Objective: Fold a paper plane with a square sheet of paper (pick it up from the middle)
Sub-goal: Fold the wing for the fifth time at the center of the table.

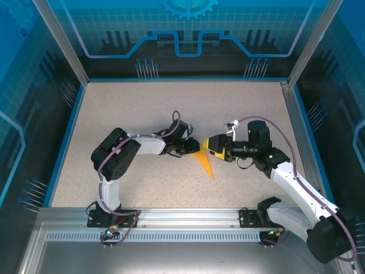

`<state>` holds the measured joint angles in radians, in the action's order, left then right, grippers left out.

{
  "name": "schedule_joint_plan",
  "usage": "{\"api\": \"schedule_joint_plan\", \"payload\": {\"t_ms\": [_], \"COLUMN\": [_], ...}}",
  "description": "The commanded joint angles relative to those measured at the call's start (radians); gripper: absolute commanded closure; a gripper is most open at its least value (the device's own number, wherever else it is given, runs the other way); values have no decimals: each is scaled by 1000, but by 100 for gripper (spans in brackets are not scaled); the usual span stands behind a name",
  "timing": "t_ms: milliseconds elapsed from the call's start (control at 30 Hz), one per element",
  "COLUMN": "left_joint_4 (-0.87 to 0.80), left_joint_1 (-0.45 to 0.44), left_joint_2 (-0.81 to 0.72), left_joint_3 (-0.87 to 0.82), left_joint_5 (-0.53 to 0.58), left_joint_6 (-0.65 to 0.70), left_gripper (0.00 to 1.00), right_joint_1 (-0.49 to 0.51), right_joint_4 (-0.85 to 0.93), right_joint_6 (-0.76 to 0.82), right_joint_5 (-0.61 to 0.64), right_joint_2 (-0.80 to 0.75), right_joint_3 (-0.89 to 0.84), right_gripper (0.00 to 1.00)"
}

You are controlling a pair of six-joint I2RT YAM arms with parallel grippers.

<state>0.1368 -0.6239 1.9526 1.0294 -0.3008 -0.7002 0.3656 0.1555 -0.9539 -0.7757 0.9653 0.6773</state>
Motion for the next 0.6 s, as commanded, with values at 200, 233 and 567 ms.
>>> {"api": "schedule_joint_plan", "payload": {"t_ms": [200, 233, 567], "left_joint_4": [-180, -209, -522], "left_joint_1": [-13, -14, -63], "left_joint_2": [-110, -127, -249], "left_joint_3": [13, 25, 132], "left_joint_5": [17, 34, 278], "left_joint_6": [32, 37, -8], "left_gripper": [64, 60, 35], "right_joint_1": [-67, -73, -77], "right_joint_4": [294, 306, 344], "right_joint_6": [236, 249, 319], "right_joint_5": [167, 186, 324], "right_joint_2": [120, 148, 249], "right_joint_3": [56, 62, 127], "right_gripper": [0, 1, 1]}}
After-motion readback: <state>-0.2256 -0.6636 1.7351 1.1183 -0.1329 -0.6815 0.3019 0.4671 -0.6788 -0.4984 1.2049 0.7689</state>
